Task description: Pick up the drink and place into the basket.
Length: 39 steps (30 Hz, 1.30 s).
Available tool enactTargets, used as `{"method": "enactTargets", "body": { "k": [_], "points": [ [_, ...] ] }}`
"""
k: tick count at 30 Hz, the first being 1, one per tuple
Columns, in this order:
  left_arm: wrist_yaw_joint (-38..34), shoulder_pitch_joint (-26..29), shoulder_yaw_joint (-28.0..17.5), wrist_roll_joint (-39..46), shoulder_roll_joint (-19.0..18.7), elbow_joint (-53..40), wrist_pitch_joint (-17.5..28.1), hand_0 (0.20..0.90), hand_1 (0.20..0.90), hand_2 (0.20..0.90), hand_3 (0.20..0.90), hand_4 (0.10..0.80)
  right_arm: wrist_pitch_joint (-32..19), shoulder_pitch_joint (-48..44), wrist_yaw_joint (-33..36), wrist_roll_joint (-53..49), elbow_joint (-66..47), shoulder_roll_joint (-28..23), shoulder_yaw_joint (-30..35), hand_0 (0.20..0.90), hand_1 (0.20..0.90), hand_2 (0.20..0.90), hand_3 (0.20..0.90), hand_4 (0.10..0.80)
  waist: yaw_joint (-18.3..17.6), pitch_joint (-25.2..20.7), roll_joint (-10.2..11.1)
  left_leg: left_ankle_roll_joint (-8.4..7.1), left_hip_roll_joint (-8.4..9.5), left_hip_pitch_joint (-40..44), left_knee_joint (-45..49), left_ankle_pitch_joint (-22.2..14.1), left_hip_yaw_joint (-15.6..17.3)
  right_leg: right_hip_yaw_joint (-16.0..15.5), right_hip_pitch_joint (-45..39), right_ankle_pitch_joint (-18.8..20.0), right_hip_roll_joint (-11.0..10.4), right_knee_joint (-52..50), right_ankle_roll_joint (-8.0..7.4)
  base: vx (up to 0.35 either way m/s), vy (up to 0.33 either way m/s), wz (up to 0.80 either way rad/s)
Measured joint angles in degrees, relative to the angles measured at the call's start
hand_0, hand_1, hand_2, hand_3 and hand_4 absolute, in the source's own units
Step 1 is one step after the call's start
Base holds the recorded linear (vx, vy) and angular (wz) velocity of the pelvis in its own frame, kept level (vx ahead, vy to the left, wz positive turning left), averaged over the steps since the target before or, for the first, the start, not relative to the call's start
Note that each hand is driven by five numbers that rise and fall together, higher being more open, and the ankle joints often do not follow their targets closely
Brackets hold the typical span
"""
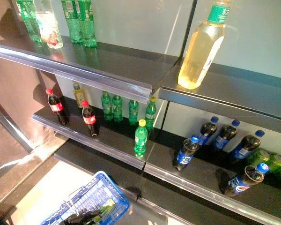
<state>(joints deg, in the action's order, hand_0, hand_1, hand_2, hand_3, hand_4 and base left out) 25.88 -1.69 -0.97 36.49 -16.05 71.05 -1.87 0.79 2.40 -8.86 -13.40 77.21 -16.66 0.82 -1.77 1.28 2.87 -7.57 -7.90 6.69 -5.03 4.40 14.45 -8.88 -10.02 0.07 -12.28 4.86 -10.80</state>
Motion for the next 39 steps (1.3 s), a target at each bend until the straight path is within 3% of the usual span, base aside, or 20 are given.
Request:
{"method": "enactTargets", "body": {
  "k": [9, 17, 31, 39],
  "points": [
    [0.0, -0.04, 0.31, 0.76, 0.39, -0.13, -0.16, 0.3, 0.3, 0.3, 0.2, 0.1, 0.04, 0.07, -0.01, 0.0, 0.01, -0.39, -0.01, 0.9, 0.9, 0.9, 0.9, 0.8, -0.13, 0.14, -1.34, -0.02, -0.17, -0.13, 0.03, 0.17, -0.26, -0.05, 0.04, -0.06, 0.21, 0.03, 0.05, -0.058, -0.035, 0.01],
    [0.06, 0.11, 0.7, 0.77, 2.6, -0.31, -0.16, 0.3, 0.3, 0.3, 0.2, 0.1, -0.04, 0.04, -0.01, -0.05, -0.01, -2.33, 0.01, 0.9, 0.9, 0.9, 0.9, 0.8, -0.12, 0.35, -4.53, -0.01, -0.17, -0.2, 0.03, 0.17, -0.44, -0.19, 0.03, -0.09, 0.21, 0.35, 0.05, -0.011, 0.005, 0.0],
    [0.13, 0.27, 2.6, 0.73, 3.16, -1.23, -0.1, 0.3, 0.3, 0.3, 0.2, 0.1, -0.11, 0.06, -0.04, -0.02, -0.03, -3.07, 0.0, 0.9, 0.9, 0.9, 0.9, 0.8, -0.21, 1.01, -5.71, 0.01, -0.17, -0.19, 0.04, 0.17, -0.76, -0.37, -0.17, -0.23, 0.22, 0.35, -0.01, 0.004, -0.006, 0.0],
    [0.1, -0.29, 3.99, 1.63, 4.24, -3.74, 0.72, 0.3, 0.3, 0.3, 0.2, 0.1, -0.08, -0.66, -0.11, 0.44, -0.14, -4.69, -0.17, 0.9, 0.9, 0.9, 0.9, 0.8, -0.03, 3.07, -7.56, 0.3, -0.04, -2.43, 0.07, 0.89, -1.67, -0.48, 1.68, -0.14, 0.23, 0.36, 0.04, -0.105, 0.023, 0.03]
  ]
}}
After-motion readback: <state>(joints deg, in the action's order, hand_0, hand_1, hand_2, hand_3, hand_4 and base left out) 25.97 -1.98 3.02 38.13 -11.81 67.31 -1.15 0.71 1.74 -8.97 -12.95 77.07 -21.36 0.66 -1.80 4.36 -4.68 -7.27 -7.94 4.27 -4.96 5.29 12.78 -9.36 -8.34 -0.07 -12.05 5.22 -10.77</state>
